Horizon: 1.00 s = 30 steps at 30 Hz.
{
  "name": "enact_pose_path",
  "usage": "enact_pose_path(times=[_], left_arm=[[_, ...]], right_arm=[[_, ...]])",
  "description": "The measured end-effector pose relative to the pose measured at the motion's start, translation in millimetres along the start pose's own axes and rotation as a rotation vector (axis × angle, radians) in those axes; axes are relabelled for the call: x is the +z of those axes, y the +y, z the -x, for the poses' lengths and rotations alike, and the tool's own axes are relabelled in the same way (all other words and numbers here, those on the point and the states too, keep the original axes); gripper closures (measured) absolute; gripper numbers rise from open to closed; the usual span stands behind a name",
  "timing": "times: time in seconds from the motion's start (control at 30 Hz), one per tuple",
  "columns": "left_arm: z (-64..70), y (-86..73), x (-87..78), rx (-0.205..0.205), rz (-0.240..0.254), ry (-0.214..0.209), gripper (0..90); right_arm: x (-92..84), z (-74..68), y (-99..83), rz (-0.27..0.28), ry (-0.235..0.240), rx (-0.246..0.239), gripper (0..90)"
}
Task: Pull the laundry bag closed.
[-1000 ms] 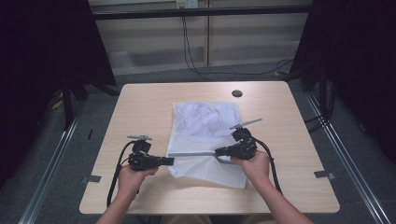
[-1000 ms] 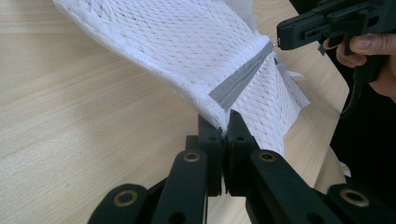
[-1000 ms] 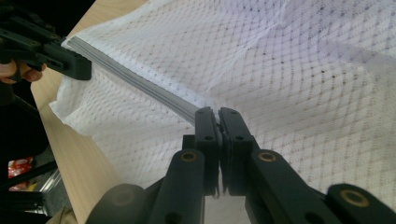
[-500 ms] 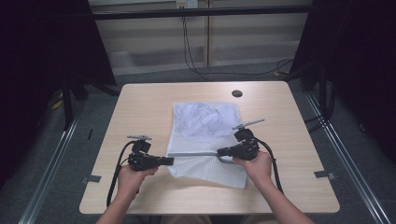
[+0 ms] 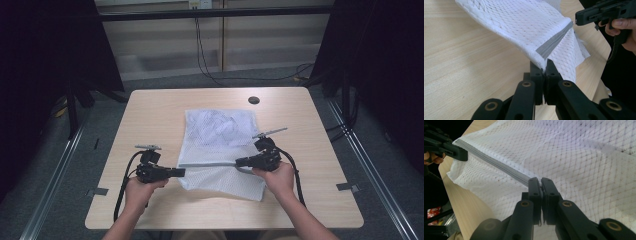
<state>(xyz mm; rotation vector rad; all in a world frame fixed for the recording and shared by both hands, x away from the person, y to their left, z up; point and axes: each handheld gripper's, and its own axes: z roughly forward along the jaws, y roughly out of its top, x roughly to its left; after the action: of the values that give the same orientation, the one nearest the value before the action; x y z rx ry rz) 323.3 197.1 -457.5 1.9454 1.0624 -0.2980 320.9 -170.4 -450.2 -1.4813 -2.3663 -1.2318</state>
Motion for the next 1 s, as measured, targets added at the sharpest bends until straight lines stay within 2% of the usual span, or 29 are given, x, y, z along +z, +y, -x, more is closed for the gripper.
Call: enact_pose_path(times=[0.1,0.83,0.93,0.97,1.0], left_arm=[[0.0,0.1,-0.8,-0.002,0.006,0.002,88.3],[0.4,0.1,-0.3,0.001,0.0,0.001,88.3],[0.0,-0.4,-0.9,-0.013,0.008,0.0,88.3],[0.0,-0.5,-0.8,-0.01,0.007,0.005,88.3],[-0.3,-0.5,-0.9,-0.009,0.007,0.002,88.3]], right_arm=[[-1.9,1.1,-0.3,0.0,-0.013,0.004,87.1],[-4.7,3.7,-2.0,0.003,-0.015,0.001,87.1],[-6.0,5.8,-2.5,0.003,-0.026,0.004,87.1],[-6.6,6.8,-2.8,0.006,-0.013,0.007,87.1],[-7.3,6.7,-3.0,0.003,-0.026,0.008,87.1]])
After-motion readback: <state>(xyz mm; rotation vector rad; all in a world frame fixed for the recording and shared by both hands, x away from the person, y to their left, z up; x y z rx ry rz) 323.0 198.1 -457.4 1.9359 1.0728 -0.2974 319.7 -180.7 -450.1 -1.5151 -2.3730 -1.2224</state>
